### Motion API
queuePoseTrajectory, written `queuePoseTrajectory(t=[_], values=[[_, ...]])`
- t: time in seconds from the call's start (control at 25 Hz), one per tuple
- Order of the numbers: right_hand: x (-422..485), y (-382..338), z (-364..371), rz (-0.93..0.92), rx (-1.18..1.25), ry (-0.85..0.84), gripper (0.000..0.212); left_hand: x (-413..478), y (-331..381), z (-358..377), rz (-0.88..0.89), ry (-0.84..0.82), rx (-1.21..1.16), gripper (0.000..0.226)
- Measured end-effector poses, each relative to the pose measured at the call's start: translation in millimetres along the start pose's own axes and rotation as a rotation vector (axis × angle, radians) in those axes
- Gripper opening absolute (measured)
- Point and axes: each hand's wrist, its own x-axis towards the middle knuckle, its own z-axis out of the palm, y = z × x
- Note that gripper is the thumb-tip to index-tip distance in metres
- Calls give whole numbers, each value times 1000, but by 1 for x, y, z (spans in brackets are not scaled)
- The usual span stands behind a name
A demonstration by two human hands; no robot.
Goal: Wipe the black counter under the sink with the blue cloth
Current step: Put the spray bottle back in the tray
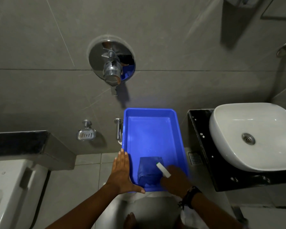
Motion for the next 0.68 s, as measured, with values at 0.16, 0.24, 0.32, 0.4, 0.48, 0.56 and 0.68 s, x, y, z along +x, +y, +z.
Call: queuePoseTrajectory(t=[0.16, 0.24, 0.32, 0.4, 0.48, 0.56, 0.68], values=[[-13, -42, -67, -342, 187, 372, 13, 2, -1, 3, 9, 17, -12, 165], [-4, -76, -102, -510, 328, 466, 19, 2, 1, 3, 7, 22, -3, 165], [25, -107, -129, -542, 495, 479, 18, 2, 1, 1, -11, 20, -9, 166], [66, -127, -138, -534, 566, 494, 18, 1, 3, 0, -11, 29, 0, 167], [103, -136, -127, -543, 563, 478, 22, 3, 2, -1, -13, 5, 6, 168], [135, -133, -108, -544, 541, 450, 30, 4, 2, 0, -22, 1, 9, 167], [166, -124, -89, -498, 597, 506, 30, 3, 5, -5, 28, 70, 91, 158]])
